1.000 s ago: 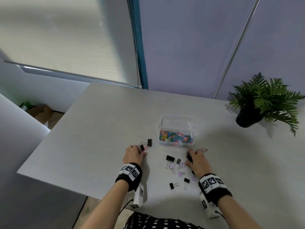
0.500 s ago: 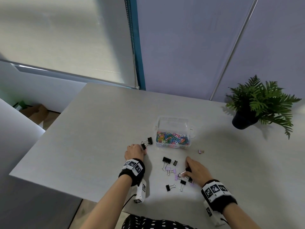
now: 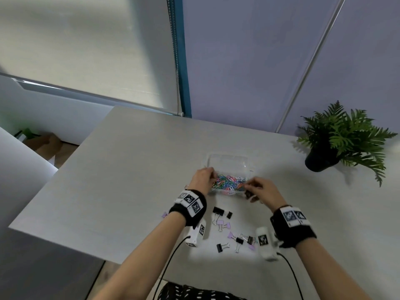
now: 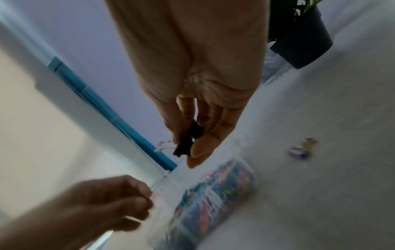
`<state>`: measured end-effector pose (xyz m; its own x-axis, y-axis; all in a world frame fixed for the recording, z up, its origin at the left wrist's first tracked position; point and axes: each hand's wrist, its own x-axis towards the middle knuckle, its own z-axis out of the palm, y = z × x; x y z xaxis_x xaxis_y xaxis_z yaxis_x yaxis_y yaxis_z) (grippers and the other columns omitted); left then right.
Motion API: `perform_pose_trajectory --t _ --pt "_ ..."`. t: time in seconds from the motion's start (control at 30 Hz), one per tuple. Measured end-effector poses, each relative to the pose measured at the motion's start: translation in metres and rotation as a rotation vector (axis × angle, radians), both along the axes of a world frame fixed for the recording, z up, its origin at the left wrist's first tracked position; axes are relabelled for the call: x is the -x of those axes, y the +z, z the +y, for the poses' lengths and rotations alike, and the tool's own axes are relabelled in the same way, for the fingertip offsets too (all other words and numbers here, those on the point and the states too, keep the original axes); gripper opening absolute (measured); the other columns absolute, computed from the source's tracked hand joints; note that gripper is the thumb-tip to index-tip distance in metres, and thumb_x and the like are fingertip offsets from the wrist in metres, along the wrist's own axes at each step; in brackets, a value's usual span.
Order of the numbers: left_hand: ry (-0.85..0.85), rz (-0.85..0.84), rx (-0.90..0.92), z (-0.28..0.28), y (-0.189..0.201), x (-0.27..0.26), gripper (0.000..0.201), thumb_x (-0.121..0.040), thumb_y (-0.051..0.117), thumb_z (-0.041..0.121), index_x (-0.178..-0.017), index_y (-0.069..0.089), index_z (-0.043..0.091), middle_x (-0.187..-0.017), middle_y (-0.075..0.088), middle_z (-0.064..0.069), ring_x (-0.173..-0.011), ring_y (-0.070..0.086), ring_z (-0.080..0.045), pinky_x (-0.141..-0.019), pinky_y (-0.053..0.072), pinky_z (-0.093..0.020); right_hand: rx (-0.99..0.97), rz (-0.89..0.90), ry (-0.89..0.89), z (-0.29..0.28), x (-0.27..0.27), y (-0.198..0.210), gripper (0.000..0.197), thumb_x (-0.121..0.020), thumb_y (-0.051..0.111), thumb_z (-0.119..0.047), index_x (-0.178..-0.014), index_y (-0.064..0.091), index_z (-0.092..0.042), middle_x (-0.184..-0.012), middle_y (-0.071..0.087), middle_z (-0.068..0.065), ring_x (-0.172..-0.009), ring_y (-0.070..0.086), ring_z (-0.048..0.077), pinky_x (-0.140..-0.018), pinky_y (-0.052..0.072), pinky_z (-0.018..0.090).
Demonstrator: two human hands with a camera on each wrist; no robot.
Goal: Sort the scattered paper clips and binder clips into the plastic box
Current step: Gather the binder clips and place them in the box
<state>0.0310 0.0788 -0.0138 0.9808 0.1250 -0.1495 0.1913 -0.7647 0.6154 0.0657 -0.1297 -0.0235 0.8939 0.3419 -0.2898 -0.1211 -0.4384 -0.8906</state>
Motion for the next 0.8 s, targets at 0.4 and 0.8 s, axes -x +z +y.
perform_pose_trajectory --t 0.4,0.8 --pt "-0.337 -0.14 -0.245 -0.006 -0.038 0.036 0.024 -0.086 0.056 0.006 -0.103 0.069 0.017 -0.106 0.068 -0.003 -0.105 0.057 -0.025 -0.085 0.052 -0.041 0.182 -0.123 0.029 0.04 -0.067 -0.013 0.02 -0.081 0.056 0.009 -0.099 0.063 0.003 -0.086 0.061 0.013 -0.077 0.061 0.024 -0.06 0.055 0.015" --pt "0.082 -0.097 -0.135 0.05 -0.032 0.037 0.022 -0.086 0.058 0.011 -0.107 0.061 0.016 -0.109 0.06 -0.005 -0.104 0.052 -0.022 -0.084 0.048 -0.037 0.259 -0.3 0.093 -0.013 -0.005 0.005 0.018 -0.083 0.06 0.002 -0.099 0.063 -0.006 -0.09 0.065 0.002 -0.083 0.06 0.017 -0.073 0.042 0.012"
